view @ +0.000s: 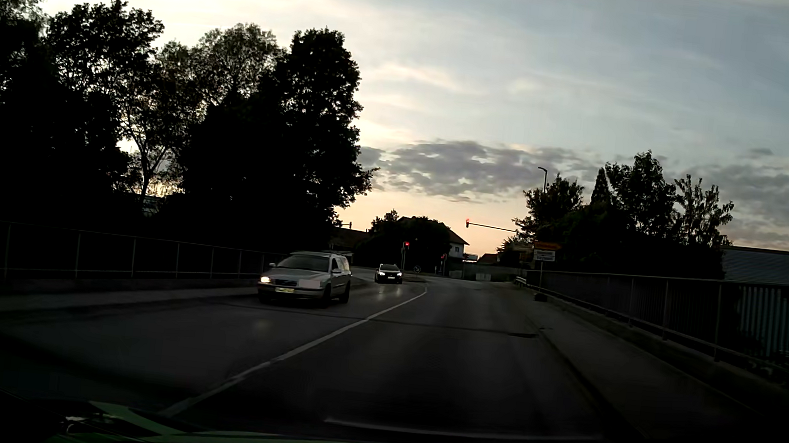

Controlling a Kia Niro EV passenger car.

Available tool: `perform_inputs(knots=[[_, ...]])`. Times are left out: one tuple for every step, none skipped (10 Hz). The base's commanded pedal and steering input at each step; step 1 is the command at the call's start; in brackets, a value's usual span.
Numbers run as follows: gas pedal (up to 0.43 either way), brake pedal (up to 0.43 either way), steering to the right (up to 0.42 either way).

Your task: Follow the waypoints while adhering to traffic rules and regulations

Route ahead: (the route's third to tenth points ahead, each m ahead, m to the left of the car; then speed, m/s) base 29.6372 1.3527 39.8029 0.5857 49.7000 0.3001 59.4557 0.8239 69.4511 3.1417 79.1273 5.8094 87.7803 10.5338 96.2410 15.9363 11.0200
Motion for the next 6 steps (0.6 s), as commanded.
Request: perform_inputs(knots=[[0.02, 0.0, 0.04], [0.0, 0.0, 0.04], [0.0, 0.0, 0.039], [0.0, 0.0, 0.038], [0.0, 0.0, 0.035], [0.0, 0.0, 0.032]])
